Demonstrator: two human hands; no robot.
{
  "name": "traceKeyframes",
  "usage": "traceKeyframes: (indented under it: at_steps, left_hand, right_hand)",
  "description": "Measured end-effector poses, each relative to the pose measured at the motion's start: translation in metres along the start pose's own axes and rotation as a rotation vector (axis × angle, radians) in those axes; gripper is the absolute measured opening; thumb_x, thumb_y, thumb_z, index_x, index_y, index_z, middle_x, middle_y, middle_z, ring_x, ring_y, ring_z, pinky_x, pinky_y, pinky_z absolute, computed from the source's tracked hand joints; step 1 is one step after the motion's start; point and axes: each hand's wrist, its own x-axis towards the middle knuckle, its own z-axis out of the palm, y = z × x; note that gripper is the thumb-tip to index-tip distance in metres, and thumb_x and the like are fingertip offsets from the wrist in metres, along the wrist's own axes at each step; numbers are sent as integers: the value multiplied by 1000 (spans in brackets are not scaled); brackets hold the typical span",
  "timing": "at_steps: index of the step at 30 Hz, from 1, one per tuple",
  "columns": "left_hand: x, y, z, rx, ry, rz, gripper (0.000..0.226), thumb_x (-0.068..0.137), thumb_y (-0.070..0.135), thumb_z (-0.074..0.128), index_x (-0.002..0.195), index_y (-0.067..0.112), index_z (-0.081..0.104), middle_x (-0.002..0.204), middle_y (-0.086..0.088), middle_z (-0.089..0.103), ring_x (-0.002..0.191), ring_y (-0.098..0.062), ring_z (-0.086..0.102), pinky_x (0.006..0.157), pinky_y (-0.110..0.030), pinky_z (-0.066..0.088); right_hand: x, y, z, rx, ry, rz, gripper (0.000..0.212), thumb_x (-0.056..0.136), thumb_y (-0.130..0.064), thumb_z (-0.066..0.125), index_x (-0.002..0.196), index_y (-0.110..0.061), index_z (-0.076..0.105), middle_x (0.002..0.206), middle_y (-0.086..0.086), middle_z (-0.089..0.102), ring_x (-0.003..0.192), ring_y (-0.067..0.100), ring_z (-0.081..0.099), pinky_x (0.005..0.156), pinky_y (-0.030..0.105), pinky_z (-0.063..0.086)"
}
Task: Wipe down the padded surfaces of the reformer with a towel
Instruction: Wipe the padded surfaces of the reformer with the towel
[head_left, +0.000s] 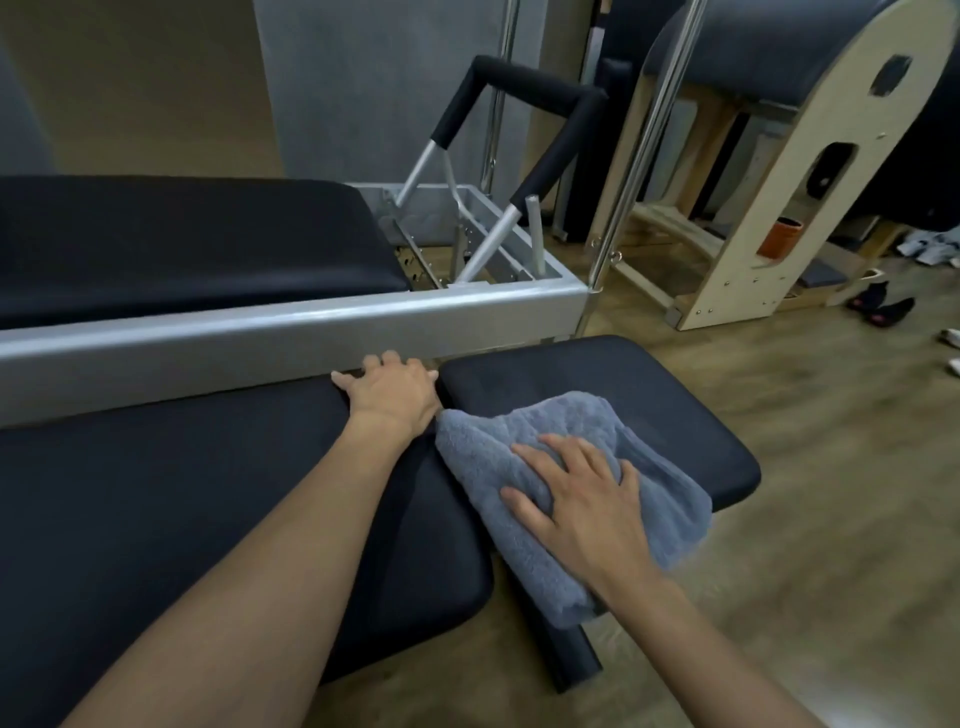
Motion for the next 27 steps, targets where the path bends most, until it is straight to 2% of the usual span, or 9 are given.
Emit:
traceKeyframes:
  at_steps: [4,9,12,15,19,22,27]
  left_hand:
    - [12,-5,12,11,118,18,50,103,36,22,125,6,56,131,-19,49,124,-40,40,103,-70,27]
    - [21,-7,23,32,174,19,47,102,36,27,119,6,60,126,-17,54,120,-41,45,102,-68,29]
    - [19,-9,24,43,189,8,47,103,35,27,117,7,62,125,-15,55,119,-39,46,103,-66,30]
    - [13,-6,21,33,183,-8,47,102,35,27,115,7,63,123,-16,56,117,-40,48,102,-65,31]
    - [9,0,17,22,169,-55,48,102,36,27,117,8,63,125,-18,54,118,-41,46,103,-64,31]
    - [3,19,12,9,125,-88,48,101,38,25,119,10,60,129,-19,51,122,-40,43,105,-66,25]
    - [-3,76,20,-82,116,121,40,101,35,30,122,14,56,131,-12,53,123,-34,46,108,-60,25]
  right_hand:
    - [58,3,11,17,14,28,60,87,-73,23,137,-46,44,148,-9,43,135,20,36,101,63,27]
    - [164,-4,33,53,-14,17,54,94,-66,30,135,-37,48,144,-2,46,132,29,37,100,68,23]
    - [192,-10,32,57,-44,16,55,95,-64,29,135,-32,50,138,4,50,130,32,40,99,67,24]
    - [170,-2,25,71,-6,-28,50,94,-62,31,131,-34,51,136,2,52,127,28,42,98,60,30]
    - [98,39,12,64,12,-44,52,92,-65,35,133,-38,49,143,-5,46,133,22,38,101,56,30]
    - [39,71,-3,46,-5,-13,60,90,-69,25,137,-40,46,148,-7,41,137,18,34,106,56,26]
    - [-21,99,-11,52,43,29,62,90,-71,17,139,-45,44,148,-13,41,140,13,33,109,53,21]
